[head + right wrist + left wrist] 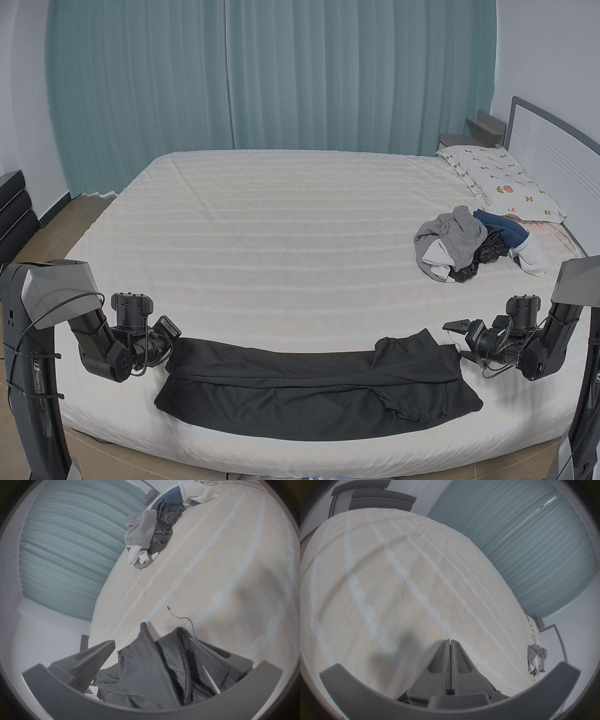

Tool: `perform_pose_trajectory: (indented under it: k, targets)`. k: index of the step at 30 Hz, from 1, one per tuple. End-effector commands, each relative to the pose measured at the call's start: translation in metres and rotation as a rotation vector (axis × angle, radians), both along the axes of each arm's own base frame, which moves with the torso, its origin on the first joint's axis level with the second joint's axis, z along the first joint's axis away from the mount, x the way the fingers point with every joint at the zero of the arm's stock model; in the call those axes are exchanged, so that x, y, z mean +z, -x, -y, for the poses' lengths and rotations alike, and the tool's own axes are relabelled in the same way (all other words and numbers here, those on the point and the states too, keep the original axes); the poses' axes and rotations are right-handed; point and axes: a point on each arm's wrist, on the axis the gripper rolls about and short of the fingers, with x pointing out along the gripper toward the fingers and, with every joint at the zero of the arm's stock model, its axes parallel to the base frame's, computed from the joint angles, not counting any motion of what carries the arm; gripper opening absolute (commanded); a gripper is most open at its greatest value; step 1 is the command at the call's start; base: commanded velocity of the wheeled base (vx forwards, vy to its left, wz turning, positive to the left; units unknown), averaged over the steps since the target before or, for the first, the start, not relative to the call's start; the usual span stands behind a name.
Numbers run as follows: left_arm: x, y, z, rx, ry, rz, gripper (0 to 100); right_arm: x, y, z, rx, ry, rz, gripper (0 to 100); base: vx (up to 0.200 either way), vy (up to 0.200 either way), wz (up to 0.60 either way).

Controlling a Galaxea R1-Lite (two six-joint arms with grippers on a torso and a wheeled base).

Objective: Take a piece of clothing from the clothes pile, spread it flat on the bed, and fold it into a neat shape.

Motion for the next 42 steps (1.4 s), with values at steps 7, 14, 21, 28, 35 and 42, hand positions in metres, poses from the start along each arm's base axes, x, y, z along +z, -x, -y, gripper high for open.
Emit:
perform_pose_trajectory:
  k: [7, 14, 21, 28, 35, 42]
  targets:
    - [0.000, 0.000, 0.000, 0.000, 0.001, 0.000, 0, -0.008, -0.001, -0.009, 0.040, 0.014, -0.021, 100, 0.000, 0.000, 0.00]
    - [0.000, 0.000, 0.000, 0.000, 0.001, 0.000, 0, -0.010, -0.009, -0.009, 0.029, 0.015, -0.027, 0, 0.000, 0.000, 0.00]
    - [0.000, -0.001, 0.000, 0.000, 0.001, 0.002, 0, -0.010, -0.013, -0.004, -0.007, 0.033, -0.033, 0, 0.000, 0.000, 0.00]
    - [0.000, -0.001, 0.000, 0.001, 0.002, 0.002, 0, -0.008, -0.019, 0.004, -0.058, 0.052, -0.011, 0, 0.000, 0.000, 0.00]
    - [0.000, -0.001, -0.001, 0.003, 0.002, 0.002, 0, -0.010, -0.020, 0.004, -0.059, 0.053, -0.003, 0, 0.000, 0.000, 0.00]
    - [0.000, -0.001, -0.001, 0.003, 0.002, 0.003, 0, -0.013, -0.025, 0.004, -0.064, 0.053, 0.027, 0, 0.000, 0.000, 0.00]
